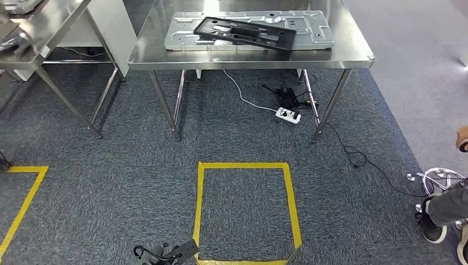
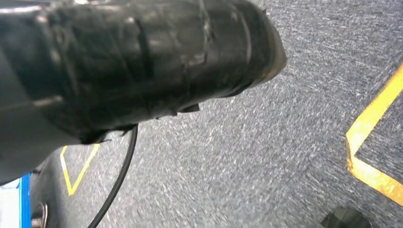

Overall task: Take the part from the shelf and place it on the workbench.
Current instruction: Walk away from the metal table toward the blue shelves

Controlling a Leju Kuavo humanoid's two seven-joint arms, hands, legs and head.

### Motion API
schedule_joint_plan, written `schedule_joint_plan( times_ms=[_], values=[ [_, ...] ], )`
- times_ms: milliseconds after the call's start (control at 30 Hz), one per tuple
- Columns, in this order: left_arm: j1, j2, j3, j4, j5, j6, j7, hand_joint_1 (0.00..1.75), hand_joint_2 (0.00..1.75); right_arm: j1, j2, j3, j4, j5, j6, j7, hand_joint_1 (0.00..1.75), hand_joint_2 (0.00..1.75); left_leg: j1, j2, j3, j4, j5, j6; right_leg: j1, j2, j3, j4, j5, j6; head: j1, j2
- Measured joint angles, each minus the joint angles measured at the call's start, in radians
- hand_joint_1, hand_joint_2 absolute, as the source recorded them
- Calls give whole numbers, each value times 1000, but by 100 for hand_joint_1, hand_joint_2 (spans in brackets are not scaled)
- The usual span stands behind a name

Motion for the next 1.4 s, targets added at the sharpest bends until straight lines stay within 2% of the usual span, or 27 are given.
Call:
schedule_joint_plan(
  times_ms=[33,67,133,200,267,333,400,433,467,567,600,667,700,767,800,867,900,933,1000,1033,1100,1133,1167,1200,1267,1333,1400],
  values=[
    [-1,0,1,0,-2,-2,-1,0,0,0,2,6,0,3,3,2,0,0,4,-9,-13,26,-10,-13,-4,14,12,-32,15,1,1,0],
    [-2,1,2,0,-5,-2,-2,0,0,0,4,11,0,5,6,5,0,0,6,-16,-25,45,-17,-23,-4,24,12,-39,16,-5,1,0],
    [-2,1,4,0,-10,-4,-4,0,0,0,6,18,1,7,8,8,0,0,10,-28,-40,63,-24,-35,3,23,1,-20,8,-34,-3,0],
    [2,0,4,0,-13,-7,-5,0,0,-2,5,24,2,8,8,10,0,0,15,-20,-49,76,-32,-40,11,7,-3,-12,9,-54,-9,0],
    [4,-2,4,0,-14,-10,-6,0,0,-4,4,29,2,10,9,10,0,0,13,13,-85,159,-85,-32,20,-9,-6,-11,13,-67,-17,0],
    [2,-3,4,0,-14,-11,-6,0,0,-2,3,32,3,10,10,10,0,0,4,37,-147,300,-161,-16,34,-29,-8,-11,15,-72,-21,0],
    [3,-3,4,0,-14,-11,-6,0,0,0,3,34,4,10,11,10,0,0,-11,39,-172,373,-183,2,47,-54,-8,-11,13,-77,-20,0],
    [4,-3,4,0,-14,-11,-6,0,0,-1,3,35,4,10,11,10,0,0,-20,42,-156,353,-166,13,52,-65,-7,-11,10,-80,-20,0],
    [5,-3,5,0,-14,-11,-6,0,0,-2,3,36,4,10,11,10,0,0,-31,50,-123,297,-137,25,55,-76,-3,-11,8,-82,-20,0],
    [-1,-3,5,0,-14,-12,-6,0,0,-5,3,39,4,10,11,10,0,0,-65,106,-25,123,-89,53,60,-106,7,-18,1,-81,-20,0],
    [-3,-3,6,0,-14,-12,-6,0,0,-6,3,40,4,11,11,10,0,0,-71,113,-16,103,-91,55,61,-115,10,-22,0,-79,-19,0],
    [-2,-3,6,-1,-14,-15,-6,0,0,-8,3,42,4,11,12,10,0,0,-70,94,-10,88,-87,57,64,-131,16,-31,-2,-73,-19,0],
    [0,-3,6,-1,-14,-15,-6,0,0,-9,2,42,4,11,12,10,0,0,-67,84,-4,77,-83,58,64,-126,19,-29,-6,-68,-19,0],
    [0,-3,6,-1,-14,-19,-5,0,0,-11,1,43,4,13,12,10,0,0,-57,66,11,56,-75,63,64,-82,0,20,-36,-59,-17,0],
    [-2,-4,6,-1,-14,-22,-6,0,0,-11,1,43,5,16,14,10,0,0,-56,56,14,52,-73,65,61,-54,-26,73,-60,-57,-16,0],
    [-8,-7,6,-1,-13,-37,-6,0,0,-9,0,47,5,21,18,11,0,0,-55,31,15,51,-73,67,59,-28,-96,193,-101,-53,-15,0],
    [-8,-8,6,-1,-13,-49,-6,0,0,-8,0,50,5,24,19,12,0,0,-55,17,16,52,-73,67,58,-25,-118,222,-99,-51,-15,0],
    [-7,-8,6,-1,-12,-61,-8,0,0,-7,0,53,5,25,19,12,0,0,-55,2,16,54,-74,67,56,-23,-125,217,-78,-50,-15,0],
    [-7,-8,6,-1,-13,-85,-14,0,0,-4,0,57,5,27,20,10,0,0,-52,-25,16,63,-78,63,51,-6,-88,107,-1,-50,-15,0],
    [-8,-8,6,0,-15,-93,-18,0,0,-3,0,59,5,28,22,10,0,0,-52,-37,13,69,-81,59,48,20,-63,45,26,-51,-15,0],
    [-12,-8,6,1,-19,-103,-25,0,0,2,0,66,5,34,25,8,0,0,-49,-60,4,77,-84,48,44,62,-37,-24,43,-54,-15,0],
    [-13,-9,6,2,-21,-105,-27,0,0,4,1,71,5,36,26,8,0,0,-47,-71,0,78,-82,42,44,69,-34,-29,40,-58,-15,0],
    [-14,-8,6,3,-22,-107,-28,0,0,6,2,76,5,39,26,7,0,0,-45,-83,-4,76,-80,36,45,58,-31,-32,42,-63,-15,0],
    [-13,-8,6,4,-24,-107,-29,0,0,8,4,79,6,41,28,7,0,0,-44,-76,-7,80,-81,30,45,45,-25,-38,45,-69,-14,0],
    [-13,-7,7,6,-27,-108,-29,0,0,13,7,86,6,47,39,7,0,0,-45,-29,-31,128,-111,20,44,17,-15,-50,50,-82,-21,0],
    [-15,-8,9,7,-32,-108,-29,0,0,18,8,96,8,60,58,9,0,0,-39,23,-88,244,-170,11,46,-12,-11,-55,50,-89,-27,0],
    [-9,-8,14,7,-27,-114,-27,0,0,20,7,111,9,78,77,13,0,0,-31,37,-134,338,-200,3,46,-40,-11,-55,46,-90,-28,0]
  ],
)
